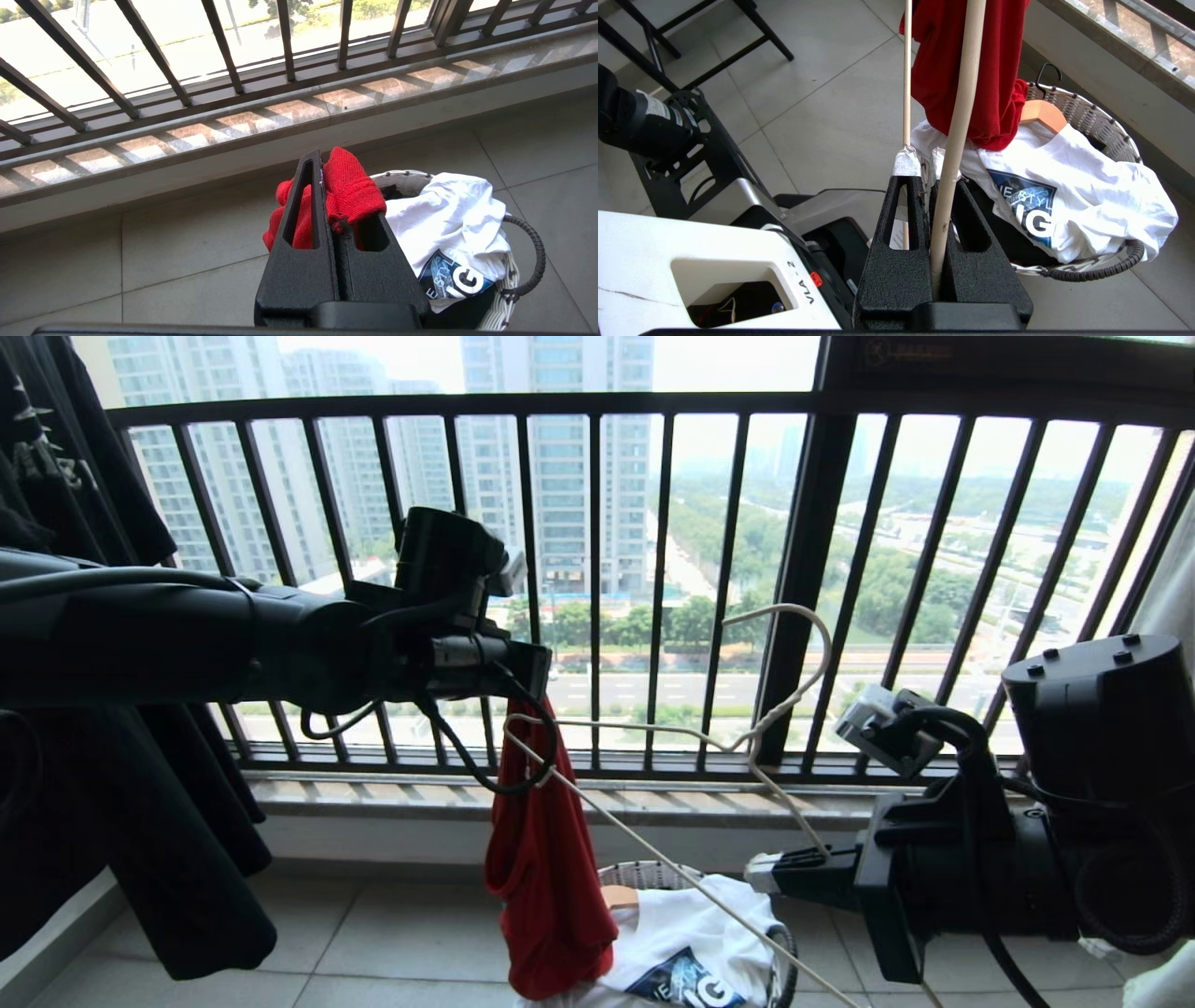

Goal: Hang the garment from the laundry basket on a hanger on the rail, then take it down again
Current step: Hang the clothes on the clothes rack

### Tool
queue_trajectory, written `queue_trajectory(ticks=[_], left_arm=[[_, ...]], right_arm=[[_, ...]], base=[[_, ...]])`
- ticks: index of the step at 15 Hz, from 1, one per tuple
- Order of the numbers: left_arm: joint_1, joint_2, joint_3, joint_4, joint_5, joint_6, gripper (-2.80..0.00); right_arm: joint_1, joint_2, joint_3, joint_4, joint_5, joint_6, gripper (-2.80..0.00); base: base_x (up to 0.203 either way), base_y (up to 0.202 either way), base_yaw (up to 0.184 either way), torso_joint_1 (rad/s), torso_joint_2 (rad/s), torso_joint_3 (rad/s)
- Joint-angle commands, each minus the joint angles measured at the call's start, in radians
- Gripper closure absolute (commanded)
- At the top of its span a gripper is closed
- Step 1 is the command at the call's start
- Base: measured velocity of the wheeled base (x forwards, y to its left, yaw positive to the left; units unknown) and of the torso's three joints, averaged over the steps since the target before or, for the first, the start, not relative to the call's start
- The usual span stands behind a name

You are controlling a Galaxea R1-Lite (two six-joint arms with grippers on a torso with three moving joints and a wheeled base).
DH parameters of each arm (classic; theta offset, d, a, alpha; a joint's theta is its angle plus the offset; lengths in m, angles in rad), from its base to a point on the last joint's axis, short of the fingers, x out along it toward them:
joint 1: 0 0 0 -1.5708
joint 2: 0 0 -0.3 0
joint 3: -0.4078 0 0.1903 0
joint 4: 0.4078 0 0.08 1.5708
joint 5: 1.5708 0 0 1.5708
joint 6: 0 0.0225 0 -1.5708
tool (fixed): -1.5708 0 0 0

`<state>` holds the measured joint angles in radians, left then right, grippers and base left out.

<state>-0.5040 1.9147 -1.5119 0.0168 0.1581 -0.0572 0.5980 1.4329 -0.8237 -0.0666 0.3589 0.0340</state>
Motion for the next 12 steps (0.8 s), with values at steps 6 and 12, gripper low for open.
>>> queue_trajectory(ticks=[6, 12], left_arm=[[-0.005, -0.037, 0.009, 0.002, 0.0, -0.001, 0.0], [-0.005, -0.046, 0.021, 0.0, 0.003, 0.005, 0.0]], right_arm=[[0.016, 0.078, -0.021, -0.062, -0.003, 0.095, 0.0], [0.012, 0.087, -0.032, -0.064, -0.097, 0.093, 0.0]], base=[[0.0, 0.0, 0.0, 0.0, 0.0, 0.0], [0.0, 0.0, 0.0, 0.0, 0.0, 0.0]])
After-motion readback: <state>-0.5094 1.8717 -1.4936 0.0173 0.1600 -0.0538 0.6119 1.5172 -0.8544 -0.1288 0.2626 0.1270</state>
